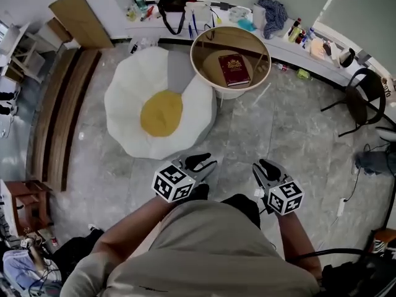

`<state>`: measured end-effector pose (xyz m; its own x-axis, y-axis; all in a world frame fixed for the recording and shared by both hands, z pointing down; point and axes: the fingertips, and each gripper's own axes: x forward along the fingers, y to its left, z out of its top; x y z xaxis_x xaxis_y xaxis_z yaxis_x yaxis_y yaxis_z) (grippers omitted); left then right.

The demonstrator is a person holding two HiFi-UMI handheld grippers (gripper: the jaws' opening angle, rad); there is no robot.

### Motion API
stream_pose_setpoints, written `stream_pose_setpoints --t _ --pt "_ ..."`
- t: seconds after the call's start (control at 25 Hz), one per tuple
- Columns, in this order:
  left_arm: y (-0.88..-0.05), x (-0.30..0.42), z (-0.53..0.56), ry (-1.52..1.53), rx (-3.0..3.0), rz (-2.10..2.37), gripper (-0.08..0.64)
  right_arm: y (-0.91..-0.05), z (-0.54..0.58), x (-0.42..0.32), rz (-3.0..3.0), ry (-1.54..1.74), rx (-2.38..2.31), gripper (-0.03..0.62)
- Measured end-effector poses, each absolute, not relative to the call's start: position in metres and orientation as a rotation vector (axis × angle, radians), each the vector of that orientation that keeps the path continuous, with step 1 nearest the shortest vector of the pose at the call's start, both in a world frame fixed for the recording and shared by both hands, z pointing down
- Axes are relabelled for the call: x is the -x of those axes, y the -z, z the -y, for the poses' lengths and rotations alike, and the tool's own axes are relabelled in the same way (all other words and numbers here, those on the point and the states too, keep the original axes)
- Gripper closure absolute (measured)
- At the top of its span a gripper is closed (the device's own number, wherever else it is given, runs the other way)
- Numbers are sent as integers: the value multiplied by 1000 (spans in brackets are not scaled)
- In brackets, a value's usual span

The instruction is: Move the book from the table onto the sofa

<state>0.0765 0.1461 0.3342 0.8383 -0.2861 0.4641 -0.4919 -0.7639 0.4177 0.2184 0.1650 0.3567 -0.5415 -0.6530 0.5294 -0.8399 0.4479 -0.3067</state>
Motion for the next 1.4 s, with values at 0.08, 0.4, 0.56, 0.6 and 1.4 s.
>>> stream_pose_setpoints --t 0.08,0.4,0.56,0.6,1.4 --pt "-340 -67 -113 -537 -2476 537 448 -358 -134 -212 2354 -776 -1292 469" --pt "-385 -71 0 -496 -2359 611 446 -400 -22 -230 2296 -836 -1260 439" --pt "-419 -90 51 -515 -2295 651 440 -440 50 -255 2291 -915 -1232 428" --pt "-428 -95 66 -520 -2275 668 437 -451 72 -262 2294 -928 -1219 422" --pt "-693 -203 350 -544 -1954 854 357 -736 391 -331 2188 -1176 -957 380"
